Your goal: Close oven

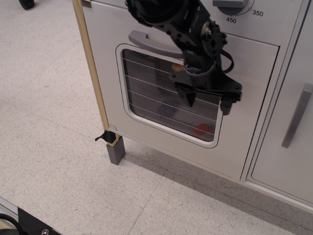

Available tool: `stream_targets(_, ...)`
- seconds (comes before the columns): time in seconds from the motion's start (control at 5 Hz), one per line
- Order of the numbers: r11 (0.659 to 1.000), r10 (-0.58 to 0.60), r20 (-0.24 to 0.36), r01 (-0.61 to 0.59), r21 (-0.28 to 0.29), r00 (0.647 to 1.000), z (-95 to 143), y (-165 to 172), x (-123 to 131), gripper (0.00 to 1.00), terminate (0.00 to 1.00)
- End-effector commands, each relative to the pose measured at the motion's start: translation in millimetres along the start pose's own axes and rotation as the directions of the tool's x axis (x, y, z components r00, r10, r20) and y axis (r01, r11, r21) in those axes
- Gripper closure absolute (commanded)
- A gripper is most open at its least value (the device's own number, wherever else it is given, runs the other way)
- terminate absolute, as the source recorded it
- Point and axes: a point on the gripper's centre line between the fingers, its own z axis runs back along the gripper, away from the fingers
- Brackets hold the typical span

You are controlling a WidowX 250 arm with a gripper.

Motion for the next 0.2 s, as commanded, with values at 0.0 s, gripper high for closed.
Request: stream_targets(0.0, 1.0, 0.002, 0.056, -0.001, -0.01, 0.998, 23.8, -0.5, 16.9, 0.0, 1.0)
